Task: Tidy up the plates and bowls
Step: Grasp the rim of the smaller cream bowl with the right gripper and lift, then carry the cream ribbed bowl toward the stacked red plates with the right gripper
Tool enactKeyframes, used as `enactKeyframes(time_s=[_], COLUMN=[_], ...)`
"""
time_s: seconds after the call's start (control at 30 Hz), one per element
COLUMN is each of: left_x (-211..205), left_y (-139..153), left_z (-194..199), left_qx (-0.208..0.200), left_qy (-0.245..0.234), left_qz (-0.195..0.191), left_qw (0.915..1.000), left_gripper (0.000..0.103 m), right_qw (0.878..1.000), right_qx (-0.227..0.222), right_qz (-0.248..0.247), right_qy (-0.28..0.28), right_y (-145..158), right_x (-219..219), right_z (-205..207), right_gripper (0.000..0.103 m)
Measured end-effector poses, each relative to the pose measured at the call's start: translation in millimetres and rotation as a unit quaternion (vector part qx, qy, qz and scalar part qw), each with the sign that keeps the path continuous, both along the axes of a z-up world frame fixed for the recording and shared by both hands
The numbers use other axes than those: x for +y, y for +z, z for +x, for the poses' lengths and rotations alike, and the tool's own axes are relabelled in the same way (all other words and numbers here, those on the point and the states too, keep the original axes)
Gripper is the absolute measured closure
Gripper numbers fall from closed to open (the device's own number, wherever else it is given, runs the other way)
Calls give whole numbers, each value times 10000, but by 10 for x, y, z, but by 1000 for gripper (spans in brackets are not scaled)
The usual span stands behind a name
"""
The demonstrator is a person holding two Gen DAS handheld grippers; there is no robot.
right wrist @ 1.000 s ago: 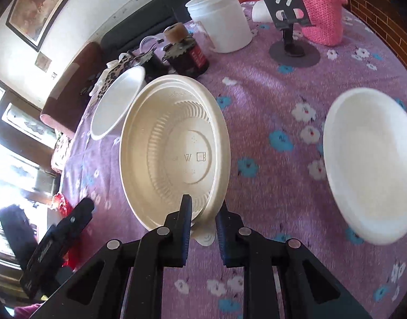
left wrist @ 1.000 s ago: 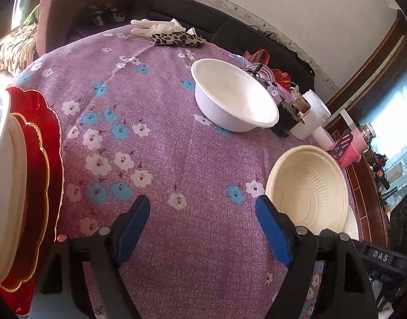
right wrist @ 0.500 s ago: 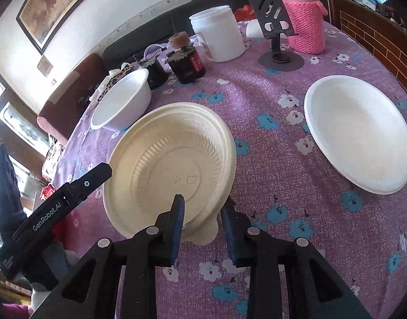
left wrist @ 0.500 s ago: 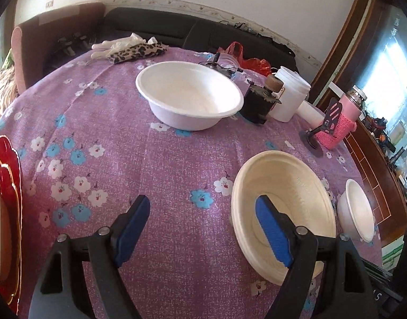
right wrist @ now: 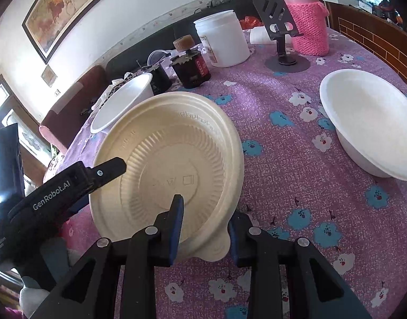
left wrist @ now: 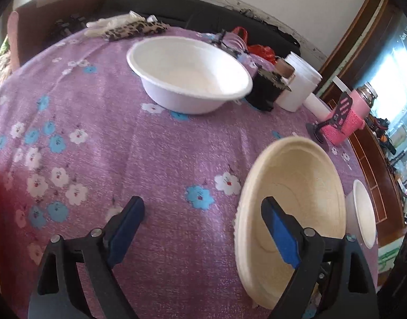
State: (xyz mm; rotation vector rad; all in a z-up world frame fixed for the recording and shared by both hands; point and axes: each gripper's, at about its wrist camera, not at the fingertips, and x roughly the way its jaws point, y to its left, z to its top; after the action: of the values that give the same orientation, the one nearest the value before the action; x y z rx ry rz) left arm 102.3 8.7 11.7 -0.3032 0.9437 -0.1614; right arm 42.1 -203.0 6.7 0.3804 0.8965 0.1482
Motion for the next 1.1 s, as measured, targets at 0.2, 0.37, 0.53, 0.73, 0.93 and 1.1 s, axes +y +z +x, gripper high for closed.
enactKeyframes(time_s=[0.2, 0.37, 0.53, 0.73, 0.93, 1.1], left_x=[-132, -148, -141, -145, -113, -99], left_y=[-41, 84, 246, 344, 433, 504], left_z=[-20, -118, -236, -307, -395, -471], left_qx=[121, -178, -519, -707, -853, -959], left_qy=[-544, -500, -457, -427, -412, -445], left_qz=[-107, 139, 374, 498, 437, 329], left_qw=[9984, 9985, 9969, 9953, 9945, 9939], left_gripper=[87, 87, 87, 87, 87, 86], right_qw=[9999, 9996, 9992, 9991, 9985, 9983], right_qx=[-98, -133, -289, -339, -458, -500], right_qz=[-88, -177, -202, -132, -212, -249], right_qy=[69, 149, 213, 216, 210, 154], right_y=[17, 25, 79, 105, 228, 361], right_x=[78, 143, 185, 191, 251, 290], right_z=[-42, -55, -96, -122, -204, -319], right_gripper=[73, 74, 74, 73, 73, 73])
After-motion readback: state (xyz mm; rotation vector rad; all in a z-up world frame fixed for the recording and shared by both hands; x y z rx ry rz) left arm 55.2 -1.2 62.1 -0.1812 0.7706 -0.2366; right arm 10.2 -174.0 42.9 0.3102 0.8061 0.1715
